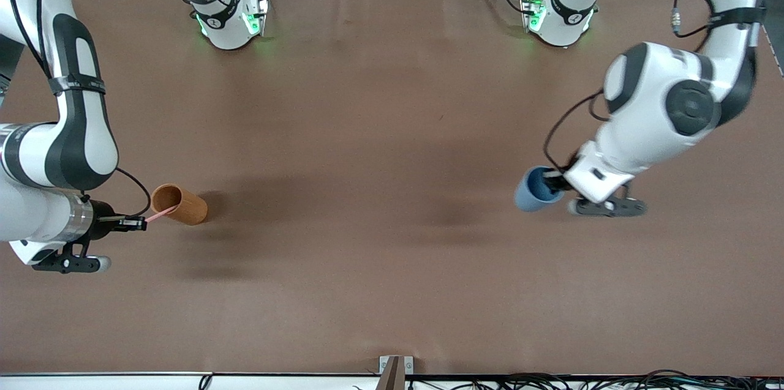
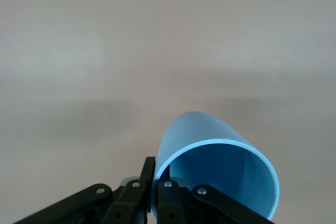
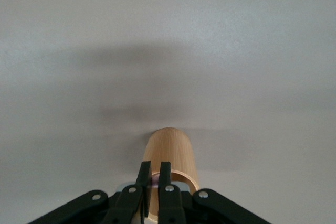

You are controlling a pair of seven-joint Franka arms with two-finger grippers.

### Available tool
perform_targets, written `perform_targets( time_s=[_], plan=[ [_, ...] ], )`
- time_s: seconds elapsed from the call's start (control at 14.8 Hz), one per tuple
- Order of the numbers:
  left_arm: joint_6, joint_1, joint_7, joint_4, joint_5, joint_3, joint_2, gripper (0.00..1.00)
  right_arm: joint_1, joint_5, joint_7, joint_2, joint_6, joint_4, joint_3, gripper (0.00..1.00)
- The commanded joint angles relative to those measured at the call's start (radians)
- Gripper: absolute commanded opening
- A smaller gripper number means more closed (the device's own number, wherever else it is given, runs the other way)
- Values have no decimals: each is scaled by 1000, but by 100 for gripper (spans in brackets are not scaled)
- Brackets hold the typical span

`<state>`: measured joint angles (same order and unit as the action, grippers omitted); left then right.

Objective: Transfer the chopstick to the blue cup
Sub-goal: 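Lift the pink stick with the right gripper while the left gripper moves the cup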

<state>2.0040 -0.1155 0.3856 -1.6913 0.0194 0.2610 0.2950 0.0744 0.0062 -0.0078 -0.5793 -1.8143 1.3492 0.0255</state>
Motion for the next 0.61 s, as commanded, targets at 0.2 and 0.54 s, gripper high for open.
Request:
perform_targets(
  time_s=[0.2, 0.54],
  plan=[
    [2, -64, 499, 130, -220, 199, 257, 0, -5, -5, -1, 205, 96, 2, 4, 5],
    [128, -107, 706, 148, -288, 280, 383, 0, -2, -5, -3, 407, 211, 39, 4, 5]
  ],
)
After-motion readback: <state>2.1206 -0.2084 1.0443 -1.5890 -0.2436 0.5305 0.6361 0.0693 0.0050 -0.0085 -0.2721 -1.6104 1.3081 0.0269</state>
